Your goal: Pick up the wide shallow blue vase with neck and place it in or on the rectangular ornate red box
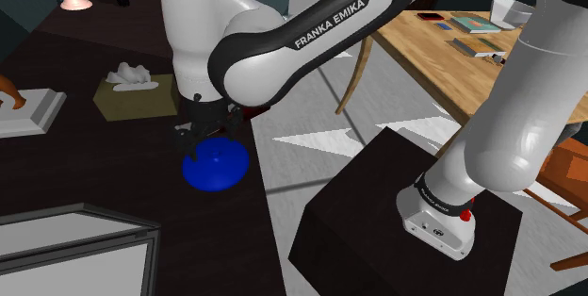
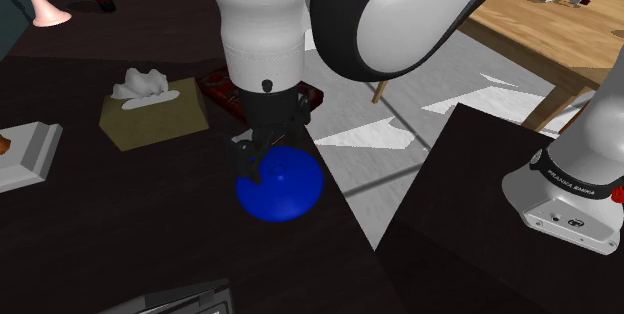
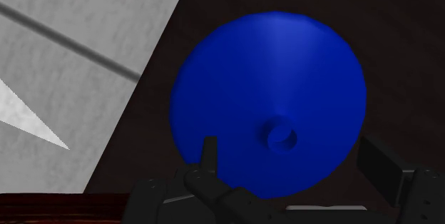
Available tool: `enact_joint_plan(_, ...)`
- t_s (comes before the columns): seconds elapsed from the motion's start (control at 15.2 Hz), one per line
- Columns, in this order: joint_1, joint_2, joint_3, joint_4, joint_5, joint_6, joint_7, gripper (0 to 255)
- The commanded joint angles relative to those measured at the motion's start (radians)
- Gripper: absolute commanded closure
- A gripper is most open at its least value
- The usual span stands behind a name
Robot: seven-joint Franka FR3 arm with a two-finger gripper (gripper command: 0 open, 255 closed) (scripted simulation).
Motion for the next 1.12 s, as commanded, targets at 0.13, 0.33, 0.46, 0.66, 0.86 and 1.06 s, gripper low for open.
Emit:
enact_joint_plan(0.13, 0.000, 0.000, 0.000, 0.000, 0.000, 0.000, 0.000, 255)
enact_joint_plan(0.33, 0.000, 0.000, 0.000, 0.000, 0.000, 0.000, 0.000, 255)
enact_joint_plan(0.46, 0.000, 0.000, 0.000, 0.000, 0.000, 0.000, 0.000, 255)
enact_joint_plan(0.66, 0.000, 0.000, 0.000, 0.000, 0.000, 0.000, 0.000, 255)
enact_joint_plan(0.86, -0.004, -0.015, 0.004, 0.011, 0.012, -0.023, -0.007, 255)
enact_joint_plan(1.06, -0.008, -0.036, 0.008, 0.030, 0.028, -0.059, -0.017, 255)
